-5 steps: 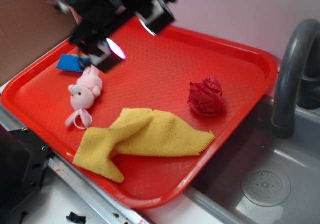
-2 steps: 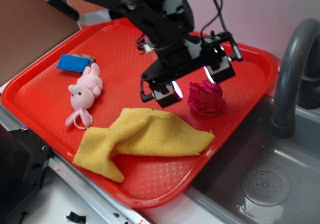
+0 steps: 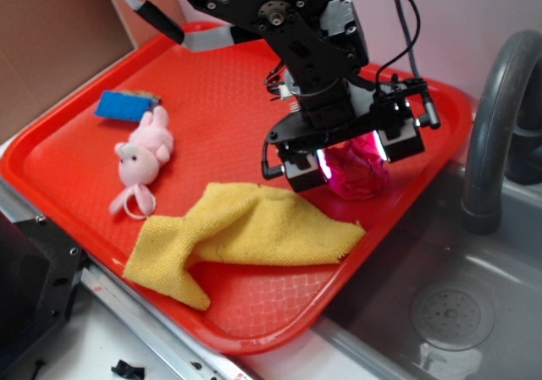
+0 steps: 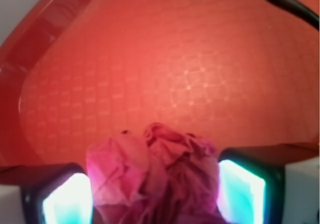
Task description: Grab the red paper.
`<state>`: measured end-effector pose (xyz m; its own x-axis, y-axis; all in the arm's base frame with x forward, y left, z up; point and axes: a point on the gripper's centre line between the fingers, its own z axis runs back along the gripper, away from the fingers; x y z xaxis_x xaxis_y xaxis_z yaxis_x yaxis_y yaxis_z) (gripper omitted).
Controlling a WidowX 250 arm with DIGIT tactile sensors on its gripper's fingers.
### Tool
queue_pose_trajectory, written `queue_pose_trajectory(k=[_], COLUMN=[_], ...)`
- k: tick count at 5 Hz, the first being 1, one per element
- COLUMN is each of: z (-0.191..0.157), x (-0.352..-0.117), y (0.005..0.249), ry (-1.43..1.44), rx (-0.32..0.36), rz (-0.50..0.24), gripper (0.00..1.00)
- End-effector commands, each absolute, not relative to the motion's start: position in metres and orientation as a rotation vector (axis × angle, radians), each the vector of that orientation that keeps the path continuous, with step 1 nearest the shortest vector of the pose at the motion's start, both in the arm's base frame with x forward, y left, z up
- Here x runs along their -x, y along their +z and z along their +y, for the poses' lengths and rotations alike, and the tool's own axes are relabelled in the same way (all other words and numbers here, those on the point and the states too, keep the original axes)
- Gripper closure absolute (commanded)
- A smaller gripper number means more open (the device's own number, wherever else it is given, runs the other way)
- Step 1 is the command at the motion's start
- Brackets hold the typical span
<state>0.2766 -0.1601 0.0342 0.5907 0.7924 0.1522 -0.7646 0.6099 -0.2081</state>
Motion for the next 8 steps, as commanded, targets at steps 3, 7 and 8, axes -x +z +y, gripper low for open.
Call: queue_pose_trajectory(k=[3, 7, 8], z=[-0.154, -0.1, -0.07], x=[-0.29, -0.267, -0.248], y=[0.043, 0.145, 0.186], ry=[0.967, 0.56, 0.429], rx=[0.122, 0.094, 0.095], rz=[-0.204, -0.023, 0.0], gripper=[1.0, 1.0, 1.0])
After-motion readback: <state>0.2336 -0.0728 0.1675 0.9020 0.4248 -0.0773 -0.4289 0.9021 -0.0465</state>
